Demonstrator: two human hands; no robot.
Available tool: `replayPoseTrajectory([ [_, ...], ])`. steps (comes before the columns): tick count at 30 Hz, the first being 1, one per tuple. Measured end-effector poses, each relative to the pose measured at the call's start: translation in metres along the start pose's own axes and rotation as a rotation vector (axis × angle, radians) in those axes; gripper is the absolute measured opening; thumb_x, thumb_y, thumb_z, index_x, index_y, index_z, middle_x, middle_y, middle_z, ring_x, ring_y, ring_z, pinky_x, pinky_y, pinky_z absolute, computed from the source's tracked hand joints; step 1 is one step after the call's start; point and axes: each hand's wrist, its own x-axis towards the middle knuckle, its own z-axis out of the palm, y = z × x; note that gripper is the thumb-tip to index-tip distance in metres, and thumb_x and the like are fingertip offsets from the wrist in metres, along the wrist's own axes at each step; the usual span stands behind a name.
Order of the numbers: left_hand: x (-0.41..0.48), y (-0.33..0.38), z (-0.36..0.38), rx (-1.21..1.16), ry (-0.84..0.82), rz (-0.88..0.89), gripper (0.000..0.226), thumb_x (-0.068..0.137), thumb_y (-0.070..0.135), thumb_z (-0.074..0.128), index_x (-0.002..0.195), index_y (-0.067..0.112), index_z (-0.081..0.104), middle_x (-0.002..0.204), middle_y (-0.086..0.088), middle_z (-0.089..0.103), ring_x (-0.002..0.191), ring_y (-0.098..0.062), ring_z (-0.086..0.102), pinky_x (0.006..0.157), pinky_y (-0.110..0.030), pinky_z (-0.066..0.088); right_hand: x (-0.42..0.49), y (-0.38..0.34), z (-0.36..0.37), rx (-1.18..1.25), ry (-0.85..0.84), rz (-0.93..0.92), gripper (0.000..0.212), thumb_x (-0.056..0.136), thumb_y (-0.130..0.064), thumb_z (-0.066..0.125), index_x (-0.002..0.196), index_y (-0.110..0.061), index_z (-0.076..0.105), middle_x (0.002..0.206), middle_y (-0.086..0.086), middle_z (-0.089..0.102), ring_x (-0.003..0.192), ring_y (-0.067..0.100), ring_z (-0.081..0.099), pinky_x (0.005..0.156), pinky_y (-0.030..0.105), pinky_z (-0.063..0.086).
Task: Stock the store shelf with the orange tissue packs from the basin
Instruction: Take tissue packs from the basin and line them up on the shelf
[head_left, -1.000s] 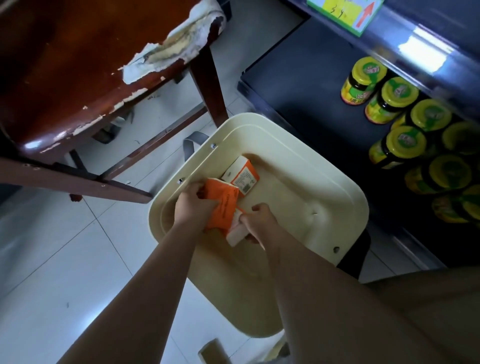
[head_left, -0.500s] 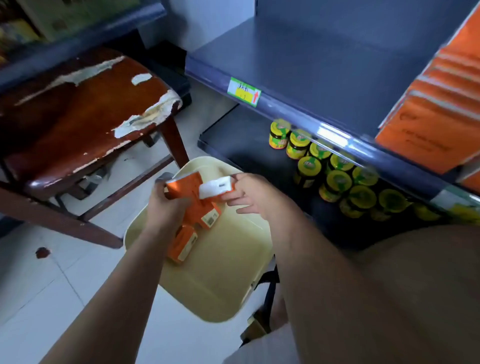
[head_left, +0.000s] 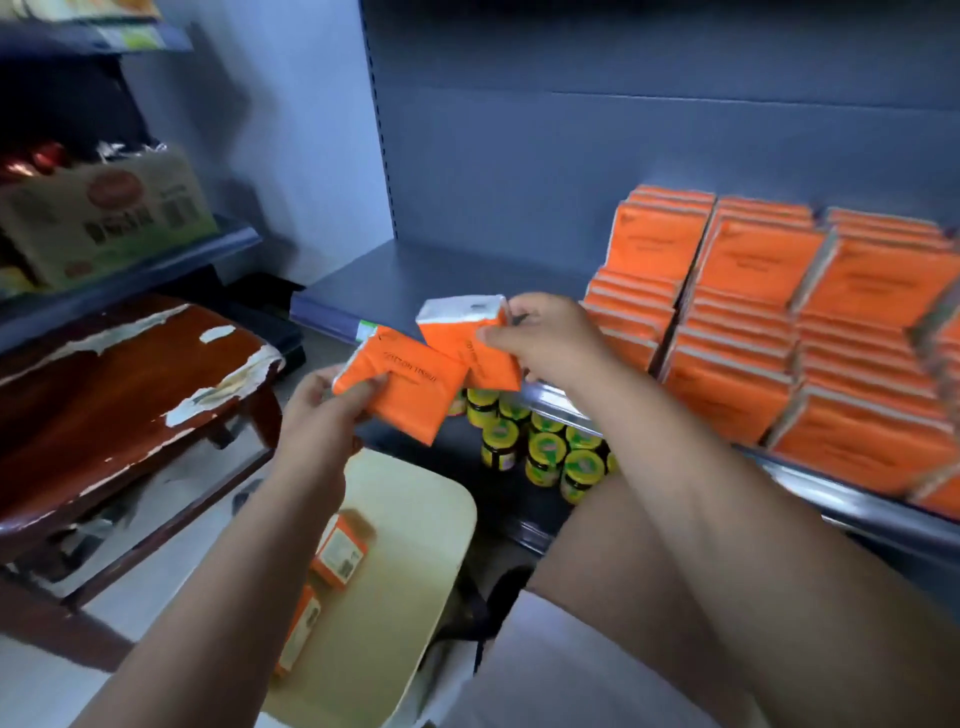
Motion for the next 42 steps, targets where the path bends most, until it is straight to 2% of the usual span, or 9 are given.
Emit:
replayPoseTrajectory([
  [3,-0.008,0.018,0.042,-0.075,-0.117,0.049,0.019,0.091,0.016,0.074,0.098,0.023,0.058,0.065,0.013,0.064,0.054,-0.003,0.058,0.055,-0.027,0.034,-0.017,-0.017,-0.064,0.032,0.065,-0.024,0.03,0.084,-0.026,0.082,0.088,-0.002,0.064,0.073,0.008,0.054,0.066,0.019,0.054,0.066,0.044,0.059],
  [7,-0.031,0.042,0.107,-0.085,-0.303,0.12,0.024,0.093,0.004,0.068,0.108,0.018,0.055,0.08,-0.001,0.071,0.059,-0.007,0.066,0.049,-0.019,0.048,-0.046,-0.02,-0.144,0.149,0.166,-0.026,0.022,0.092,-0.023,0.076,0.079,-0.017,0.058,0.075,0.008,0.055,0.065,0.017,0.056,0.059,0.03,0.053],
  [13,-0.069,0.059,0.201,-0.015,-0.607,0.166,0.046,0.083,-0.005,0.065,0.125,0.014,0.063,0.102,-0.009,0.073,0.084,-0.02,0.068,0.064,-0.031,0.055,-0.094,0.014,-0.247,0.487,0.336,0.091,0.017,0.098,-0.017,0.066,0.114,-0.017,0.062,0.088,0.014,0.068,0.064,0.022,0.066,0.06,0.031,0.06],
  [16,-0.09,0.057,0.251,-0.017,-0.712,0.137,0.03,0.091,-0.008,0.059,0.103,0.018,0.07,0.095,-0.005,0.074,0.088,-0.019,0.07,0.071,-0.032,0.058,-0.117,0.037,-0.295,0.652,0.374,0.131,0.007,0.099,-0.014,0.061,0.105,-0.019,0.062,0.089,0.016,0.067,0.07,0.03,0.07,0.064,0.035,0.062],
  [20,-0.114,0.048,0.315,-0.078,-0.759,0.09,0.018,0.094,0.004,0.065,0.102,0.02,0.067,0.102,-0.002,0.075,0.096,-0.015,0.072,0.078,-0.032,0.062,-0.139,0.054,-0.349,0.773,0.486,0.276,0.004,0.096,-0.014,0.059,0.097,-0.014,0.063,0.091,0.013,0.063,0.07,0.028,0.072,0.066,0.034,0.064],
  [29,-0.143,0.033,0.434,-0.14,-0.86,0.011,0.022,0.092,0.007,0.069,0.083,0.025,0.061,0.088,0.006,0.075,0.086,-0.008,0.072,0.073,-0.032,0.06,-0.164,0.095,-0.429,0.794,0.677,0.319,0.005,0.087,-0.012,0.062,0.087,-0.016,0.064,0.084,0.008,0.057,0.082,0.031,0.062,0.075,0.036,0.054],
  [36,-0.146,0.034,0.496,-0.177,-0.838,0.041,0.034,0.082,0.005,0.071,0.097,0.031,0.055,0.137,-0.006,0.065,0.113,-0.026,0.07,0.067,-0.037,0.06,-0.17,0.113,-0.47,0.676,0.811,0.215,0.039,0.087,-0.021,0.076,0.123,-0.011,0.066,0.107,0.006,0.076,0.098,0.025,0.075,0.084,0.038,0.055],
  [39,-0.148,0.027,0.511,-0.189,-0.836,0.063,0.042,0.084,-0.001,0.064,0.102,0.035,0.051,0.122,0.001,0.072,0.114,-0.028,0.071,0.073,-0.04,0.058,-0.17,0.116,-0.484,0.506,0.923,0.143,0.023,0.087,-0.015,0.077,0.107,-0.014,0.067,0.098,0.003,0.078,0.093,0.022,0.075,0.088,0.041,0.058],
  [42,-0.151,0.016,0.52,-0.152,-0.86,0.075,0.041,0.085,-0.001,0.064,0.1,0.035,0.052,0.107,0.009,0.074,0.109,-0.025,0.072,0.073,-0.038,0.057,-0.164,0.122,-0.498,0.318,1.045,0.13,0.032,0.082,-0.015,0.08,0.111,-0.015,0.066,0.101,0.006,0.076,0.088,0.021,0.075,0.079,0.04,0.062],
])
